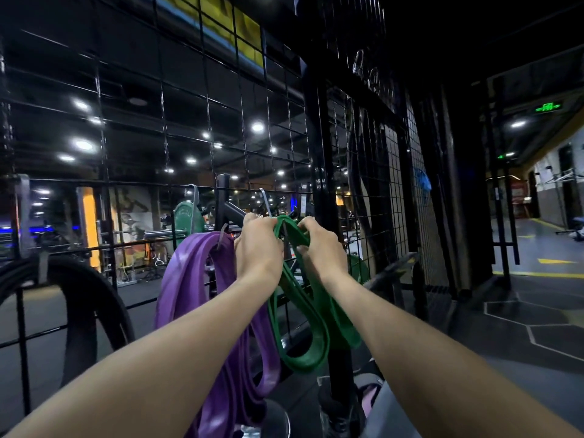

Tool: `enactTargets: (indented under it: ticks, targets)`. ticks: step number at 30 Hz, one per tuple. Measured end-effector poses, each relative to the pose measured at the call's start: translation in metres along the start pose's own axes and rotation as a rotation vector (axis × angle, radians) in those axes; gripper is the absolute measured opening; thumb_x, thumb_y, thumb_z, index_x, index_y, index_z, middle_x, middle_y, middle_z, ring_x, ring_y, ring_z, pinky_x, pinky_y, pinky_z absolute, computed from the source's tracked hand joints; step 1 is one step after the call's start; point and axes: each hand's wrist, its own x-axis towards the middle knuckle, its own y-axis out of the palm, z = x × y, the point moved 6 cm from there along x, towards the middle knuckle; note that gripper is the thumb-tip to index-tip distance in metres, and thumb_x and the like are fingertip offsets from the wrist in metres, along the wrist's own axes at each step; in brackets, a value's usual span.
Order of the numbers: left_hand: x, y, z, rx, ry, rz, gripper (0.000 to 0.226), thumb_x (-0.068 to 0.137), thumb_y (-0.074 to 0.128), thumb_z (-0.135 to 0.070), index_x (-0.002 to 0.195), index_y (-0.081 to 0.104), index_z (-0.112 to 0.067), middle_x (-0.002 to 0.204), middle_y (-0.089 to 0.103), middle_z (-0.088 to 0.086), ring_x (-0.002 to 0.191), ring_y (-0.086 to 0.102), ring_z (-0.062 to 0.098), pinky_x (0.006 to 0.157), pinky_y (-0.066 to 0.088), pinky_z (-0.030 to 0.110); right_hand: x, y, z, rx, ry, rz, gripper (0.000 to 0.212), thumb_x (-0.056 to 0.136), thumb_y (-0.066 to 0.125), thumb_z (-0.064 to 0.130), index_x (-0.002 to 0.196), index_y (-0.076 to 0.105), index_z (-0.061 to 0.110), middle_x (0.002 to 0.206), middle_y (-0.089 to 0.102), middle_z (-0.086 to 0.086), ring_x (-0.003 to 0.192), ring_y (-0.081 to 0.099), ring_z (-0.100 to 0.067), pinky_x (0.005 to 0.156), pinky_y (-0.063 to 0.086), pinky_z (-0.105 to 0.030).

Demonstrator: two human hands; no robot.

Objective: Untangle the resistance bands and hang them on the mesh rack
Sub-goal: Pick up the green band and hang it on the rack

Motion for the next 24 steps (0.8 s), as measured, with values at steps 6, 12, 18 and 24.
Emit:
enactTargets:
  ticks: [6,12,18,24]
  targets:
    - [-0.006,0.005,0.006,-0.079,-0.107,-0.027,0.03,0.084,0.057,0.003,0.112,0.063,-0.005,0.113,0.059,0.012,0.088,0.057,0.024,0.063,0.036,0.021,0.004,0.004,-0.004,0.053,0.014,0.113,0.025,0.085,0.062,0.01,0.096,0.047,0.026,0.091,0.065,-0.003,0.078,0.063,-0.024,0.071,0.056,-0.044]
    - [-0.012,0.007,0.006,-0.109,-0.149,-0.029,0.034,0.086,0.058,-0.001,0.119,0.057,-0.009,0.12,0.053,0.006,0.083,0.054,0.016,0.064,0.033,0.015,0.004,0.002,0.001,0.05,-0.008,0.11,0.023,0.089,0.056,0.009,0.107,0.047,0.02,0.098,0.062,-0.003,0.084,0.061,-0.023,0.074,0.053,-0.043]
    - [-0.005,0.002,0.004,-0.006,-0.091,0.003,0.033,0.086,0.06,-0.001,0.117,0.056,-0.011,0.118,0.048,0.005,0.09,0.048,0.02,0.073,0.032,0.025,-0.005,0.007,-0.015,0.256,0.012,0.197,0.041,0.1,0.036,0.025,0.141,0.037,0.025,0.121,0.052,0.003,0.105,0.051,-0.016,0.089,0.042,-0.03]
    - [-0.002,0.007,0.002,0.067,-0.019,0.021,0.029,0.086,0.055,-0.001,0.114,0.054,-0.007,0.123,0.048,0.014,0.106,0.05,0.031,0.075,0.033,0.027,0.001,0.001,-0.018,0.226,0.015,0.04,0.034,0.089,0.058,0.004,0.116,0.064,0.024,0.097,0.07,-0.001,0.081,0.064,-0.016,0.079,0.056,-0.037]
